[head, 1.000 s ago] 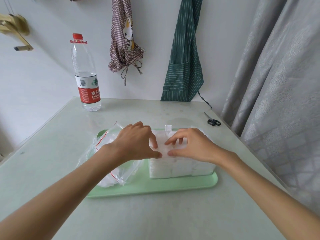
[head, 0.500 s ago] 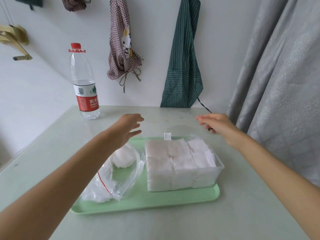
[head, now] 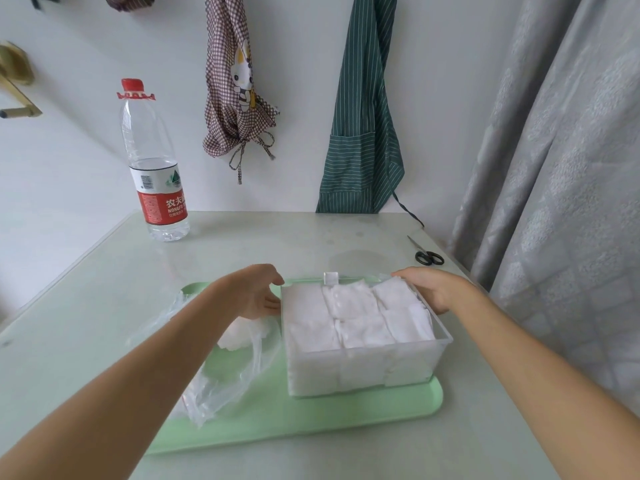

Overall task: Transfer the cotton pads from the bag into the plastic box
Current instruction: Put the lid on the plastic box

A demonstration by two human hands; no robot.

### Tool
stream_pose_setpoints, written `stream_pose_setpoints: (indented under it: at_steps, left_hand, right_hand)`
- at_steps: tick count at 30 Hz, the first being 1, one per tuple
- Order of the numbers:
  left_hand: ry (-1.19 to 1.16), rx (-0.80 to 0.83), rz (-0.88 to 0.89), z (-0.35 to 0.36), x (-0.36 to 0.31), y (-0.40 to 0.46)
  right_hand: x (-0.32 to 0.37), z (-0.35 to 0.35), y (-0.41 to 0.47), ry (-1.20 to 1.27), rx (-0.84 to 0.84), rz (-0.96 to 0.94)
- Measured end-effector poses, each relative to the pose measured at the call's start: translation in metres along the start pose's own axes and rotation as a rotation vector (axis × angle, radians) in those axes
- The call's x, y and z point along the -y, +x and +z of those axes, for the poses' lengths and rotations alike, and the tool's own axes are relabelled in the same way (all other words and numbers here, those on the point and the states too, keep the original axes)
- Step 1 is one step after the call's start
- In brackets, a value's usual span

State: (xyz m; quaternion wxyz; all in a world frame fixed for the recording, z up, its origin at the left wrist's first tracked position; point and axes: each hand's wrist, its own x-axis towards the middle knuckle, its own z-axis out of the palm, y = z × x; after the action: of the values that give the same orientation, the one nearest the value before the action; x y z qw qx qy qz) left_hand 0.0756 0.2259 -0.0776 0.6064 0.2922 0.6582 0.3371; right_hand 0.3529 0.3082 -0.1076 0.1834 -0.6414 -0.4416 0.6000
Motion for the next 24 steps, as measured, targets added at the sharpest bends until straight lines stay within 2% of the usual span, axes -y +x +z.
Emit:
stream_pose_setpoints:
  at_steps: [3,8,12,14,16,18,20,22,24]
  left_hand:
    - [-0.027,0.097,0.03,-0.002,0.0,-0.001]
    - [-0.165,0.108,0.118,-0.01,-0.007,-0.001]
    - [-0.202,0.136,0.273,-0.013,-0.022,-0.014]
    - [-0.072,0.125,0.4,-0.012,-0.03,-0.027]
    - [0.176,0.053,0.566,-0.009,-0.035,-0.04]
    - [0.362,-0.028,0.703,-0.006,-0.035,-0.056]
    - [0.469,-0.036,0.824,-0.007,-0.027,-0.072]
    - [0.596,-0.016,0.958,-0.011,-0.012,-0.09]
    - [0.832,-0.069,1.043,-0.012,0.005,-0.104]
  right_hand:
    - [-0.002,-0.005,0.006,0.079,-0.023,-0.011]
    - [0.007,-0.001,-0.016,0.153,-0.082,-0.166]
    - [0.023,-0.003,-0.047,0.26,0.002,-0.344]
    - [0.029,-0.002,-0.061,0.226,-0.045,-0.456]
    - [0.033,-0.001,-0.077,0.138,-0.123,-0.608]
    - [0.035,0.001,-0.1,0.021,-0.157,-0.749]
    - [0.03,-0.001,-0.123,-0.161,-0.177,-0.858]
    - [0.016,-0.003,-0.143,-0.347,-0.169,-0.92]
    - [-0.003,-0.004,-0.158,-0.509,-0.171,-0.93]
